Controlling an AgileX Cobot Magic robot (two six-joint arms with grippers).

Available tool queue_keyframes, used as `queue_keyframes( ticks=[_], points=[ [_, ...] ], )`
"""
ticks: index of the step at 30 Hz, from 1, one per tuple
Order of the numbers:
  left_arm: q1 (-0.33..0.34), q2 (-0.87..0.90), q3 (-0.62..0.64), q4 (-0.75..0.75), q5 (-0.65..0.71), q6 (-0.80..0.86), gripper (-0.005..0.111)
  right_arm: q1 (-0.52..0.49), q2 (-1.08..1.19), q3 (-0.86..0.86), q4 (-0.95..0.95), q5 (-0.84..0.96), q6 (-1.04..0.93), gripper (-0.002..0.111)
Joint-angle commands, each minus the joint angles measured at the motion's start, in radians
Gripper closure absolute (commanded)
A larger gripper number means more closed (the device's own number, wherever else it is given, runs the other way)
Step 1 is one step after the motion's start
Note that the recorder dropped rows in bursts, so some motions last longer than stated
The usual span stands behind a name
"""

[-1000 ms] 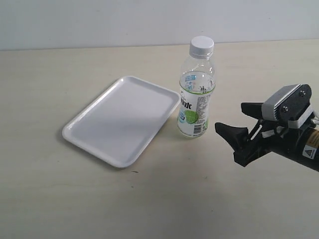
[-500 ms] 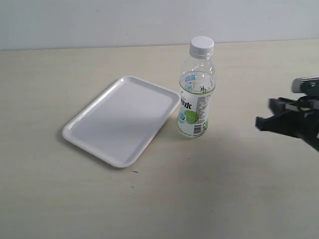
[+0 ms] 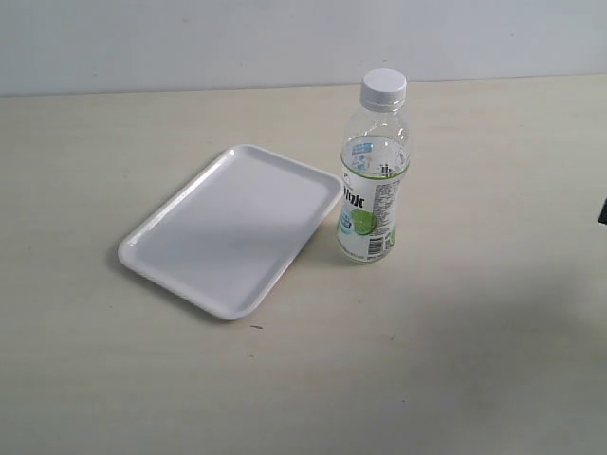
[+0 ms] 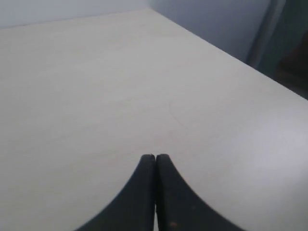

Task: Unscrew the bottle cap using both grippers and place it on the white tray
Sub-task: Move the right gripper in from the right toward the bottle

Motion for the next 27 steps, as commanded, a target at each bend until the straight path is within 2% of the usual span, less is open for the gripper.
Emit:
queue_keyframes(
  ticks=[1,5,8,9,10,11,13,18,19,23,24,26,27],
  points=[
    [0.002,-0.006,-0.003,-0.005,-0.002,-0.008,0.107,0.0,0.021,-0.04,-0.019,0.109,-0.073,0.108],
    [0.002,-0.006,-0.003,-0.005,0.0,-0.008,0.107,0.0,0.036,-0.058,-0.135,0.158,-0.076,0.108],
    [0.002,-0.006,-0.003,-0.005,0.0,-0.008,0.107,0.0,0.027,-0.058,-0.282,0.155,-0.071,0.108],
    [0.002,-0.006,-0.003,-0.005,0.002,-0.008,0.107,0.0,0.014,-0.052,-0.381,0.156,0.0,0.108],
    [0.002,-0.006,-0.003,-0.005,0.002,-0.008,0.107,0.0,0.005,-0.035,-0.444,0.125,0.032,0.108],
    [0.002,-0.006,-0.003,-0.005,0.004,-0.008,0.107,0.0,-0.011,0.019,-0.597,-0.003,0.07,0.108],
    [0.002,-0.006,-0.003,-0.005,0.006,-0.008,0.107,0.0,-0.039,0.107,-0.74,-0.153,0.136,0.108],
    [0.002,-0.006,-0.003,-0.005,0.006,-0.011,0.107,0.0,-0.112,0.187,-0.825,-0.153,0.144,0.108],
    [0.002,-0.006,-0.003,-0.005,0.006,-0.011,0.107,0.0,-0.135,0.2,-0.972,-0.153,0.144,0.108],
    [0.002,-0.006,-0.003,-0.005,0.006,-0.016,0.107,0.0,-0.175,0.19,-1.301,-0.108,0.172,0.108],
    [0.002,-0.006,-0.003,-0.005,0.006,-0.016,0.107,0.0,-0.176,0.182,-1.336,-0.115,0.206,0.107],
    [0.002,-0.006,-0.003,-0.005,0.006,-0.023,0.107,0.0,-0.176,0.156,-1.399,-0.11,0.269,0.096],
    [0.002,-0.006,-0.003,-0.005,0.006,-0.027,0.107,0.0,-0.172,0.144,-1.435,-0.103,0.294,0.087]
  ],
)
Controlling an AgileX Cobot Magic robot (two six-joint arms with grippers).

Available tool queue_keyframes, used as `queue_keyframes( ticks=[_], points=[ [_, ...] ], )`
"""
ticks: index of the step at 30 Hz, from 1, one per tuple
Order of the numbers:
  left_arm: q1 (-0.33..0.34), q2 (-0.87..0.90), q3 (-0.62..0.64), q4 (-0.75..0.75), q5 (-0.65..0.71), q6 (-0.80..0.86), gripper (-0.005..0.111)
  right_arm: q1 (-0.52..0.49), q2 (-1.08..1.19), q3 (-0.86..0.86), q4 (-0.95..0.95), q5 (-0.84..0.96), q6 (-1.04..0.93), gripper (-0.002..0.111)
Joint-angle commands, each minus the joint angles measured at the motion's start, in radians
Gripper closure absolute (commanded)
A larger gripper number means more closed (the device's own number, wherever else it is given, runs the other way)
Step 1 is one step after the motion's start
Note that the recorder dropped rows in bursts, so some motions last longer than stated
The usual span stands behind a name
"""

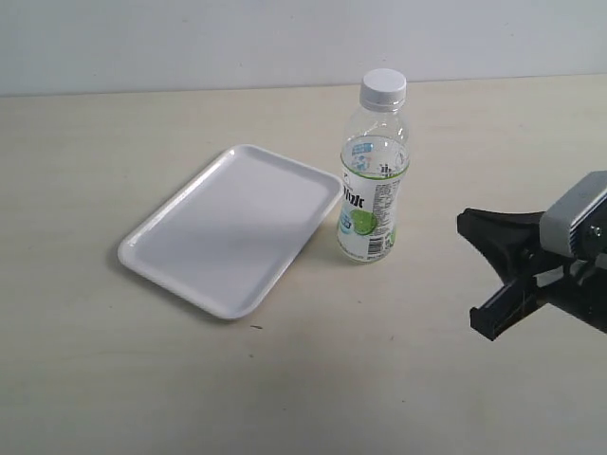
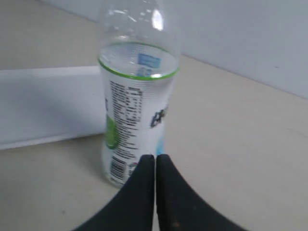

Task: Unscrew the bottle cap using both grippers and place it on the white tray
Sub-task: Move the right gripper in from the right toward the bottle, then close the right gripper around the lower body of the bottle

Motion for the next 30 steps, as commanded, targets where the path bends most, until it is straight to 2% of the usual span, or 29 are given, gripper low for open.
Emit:
queue_keyframes(
  ticks=[1,2,4,10,15,24,30],
  points=[
    [0.002,-0.006,-0.003,-0.005,-0.003,-0.022,0.107,-0.002,0.001,-0.048,-0.155,0.017,0.107,0.075],
    [0.002,-0.006,-0.003,-0.005,-0.003,-0.022,0.107,-0.002,0.014,-0.054,-0.192,0.017,0.11,0.059],
    [0.002,-0.006,-0.003,-0.005,-0.003,-0.023,0.107,-0.002,0.047,-0.073,-0.186,-0.014,0.129,0.042],
    [0.002,-0.006,-0.003,-0.005,-0.003,-0.026,0.107,-0.002,0.119,-0.141,-0.182,-0.014,0.136,0.041],
    [0.002,-0.006,-0.003,-0.005,-0.003,-0.028,0.107,-0.002,0.176,-0.2,-0.175,0.0,0.136,0.031],
    [0.002,-0.006,-0.003,-0.005,-0.003,-0.053,0.107,-0.002,0.281,-0.306,-0.193,0.014,0.136,0.031],
    [0.002,-0.006,-0.003,-0.005,0.002,-0.053,0.107,-0.002,0.341,-0.365,-0.271,0.027,0.13,0.031]
  ],
)
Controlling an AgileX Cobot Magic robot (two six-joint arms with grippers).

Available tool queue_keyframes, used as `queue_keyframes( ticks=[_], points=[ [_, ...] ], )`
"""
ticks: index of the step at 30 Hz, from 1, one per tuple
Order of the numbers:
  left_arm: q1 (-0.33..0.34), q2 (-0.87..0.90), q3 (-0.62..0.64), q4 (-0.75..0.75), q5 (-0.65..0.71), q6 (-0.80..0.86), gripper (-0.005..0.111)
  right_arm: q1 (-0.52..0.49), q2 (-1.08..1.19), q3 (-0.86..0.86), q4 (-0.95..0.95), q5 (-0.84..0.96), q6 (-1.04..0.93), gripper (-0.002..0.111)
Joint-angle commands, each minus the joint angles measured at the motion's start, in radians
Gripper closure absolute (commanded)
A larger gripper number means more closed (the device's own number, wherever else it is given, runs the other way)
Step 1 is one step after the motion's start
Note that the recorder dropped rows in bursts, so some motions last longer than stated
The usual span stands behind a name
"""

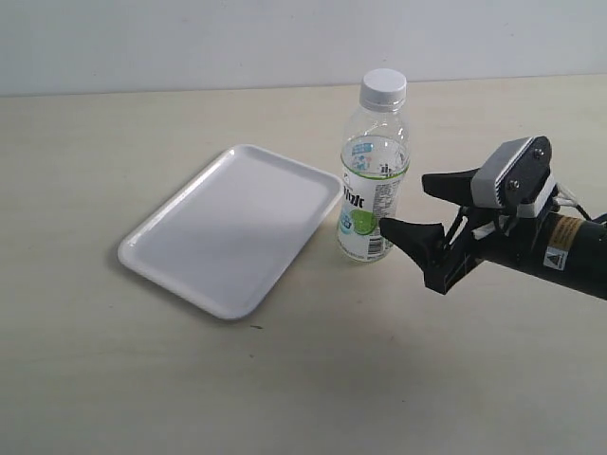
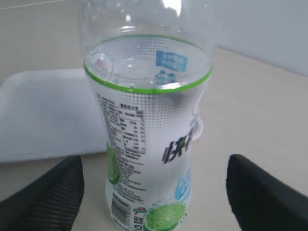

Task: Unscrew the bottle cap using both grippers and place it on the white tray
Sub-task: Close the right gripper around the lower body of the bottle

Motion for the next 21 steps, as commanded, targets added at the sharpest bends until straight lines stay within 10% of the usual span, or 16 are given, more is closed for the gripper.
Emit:
queue_keyframes(
  ticks=[1,21],
  points=[
    [0.002,-0.006,-0.003,-0.005,0.002,-0.008,0.107,-0.002,0.04,-0.04,-0.039,0.004,-0.004,0.03],
    [0.002,-0.006,-0.003,-0.005,0.005,-0.059,0.107,-0.002,0.171,-0.172,-0.137,-0.004,-0.006,0.023]
  ],
)
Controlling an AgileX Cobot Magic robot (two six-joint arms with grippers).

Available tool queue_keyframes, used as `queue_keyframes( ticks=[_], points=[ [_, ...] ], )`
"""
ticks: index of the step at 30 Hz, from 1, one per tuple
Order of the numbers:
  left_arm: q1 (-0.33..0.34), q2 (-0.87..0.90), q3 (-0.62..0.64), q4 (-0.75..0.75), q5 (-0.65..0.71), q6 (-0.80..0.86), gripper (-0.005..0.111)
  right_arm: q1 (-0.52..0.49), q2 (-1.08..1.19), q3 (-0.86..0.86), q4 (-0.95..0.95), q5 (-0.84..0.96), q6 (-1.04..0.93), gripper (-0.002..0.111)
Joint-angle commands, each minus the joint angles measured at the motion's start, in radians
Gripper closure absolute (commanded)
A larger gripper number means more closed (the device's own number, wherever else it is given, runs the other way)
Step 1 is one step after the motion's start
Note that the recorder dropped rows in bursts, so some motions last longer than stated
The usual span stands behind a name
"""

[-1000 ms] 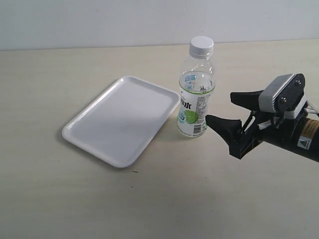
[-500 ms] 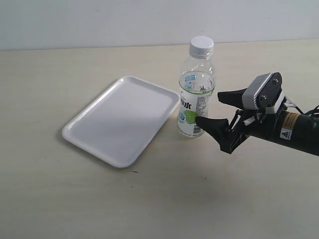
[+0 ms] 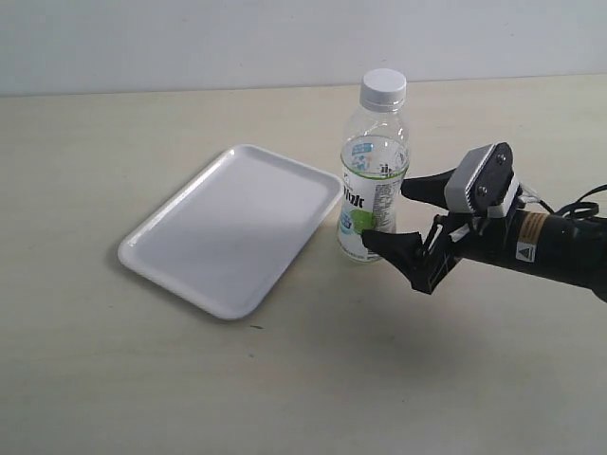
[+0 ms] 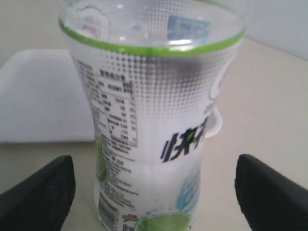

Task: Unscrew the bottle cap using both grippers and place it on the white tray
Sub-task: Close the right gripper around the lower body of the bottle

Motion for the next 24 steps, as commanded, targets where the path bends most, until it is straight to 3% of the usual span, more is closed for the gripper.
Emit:
queue_keyframes(
  ticks=[1,24],
  points=[
    [0.002,-0.006,-0.003,-0.005,0.003,-0.011,0.107,-0.002,0.02,-0.026,-0.033,-0.022,0.001,0.023],
    [0.002,-0.006,-0.003,-0.005,0.003,-0.011,0.107,0.057,0.094,-0.11,0.019,-0.04,-0.017,0.023]
  ],
)
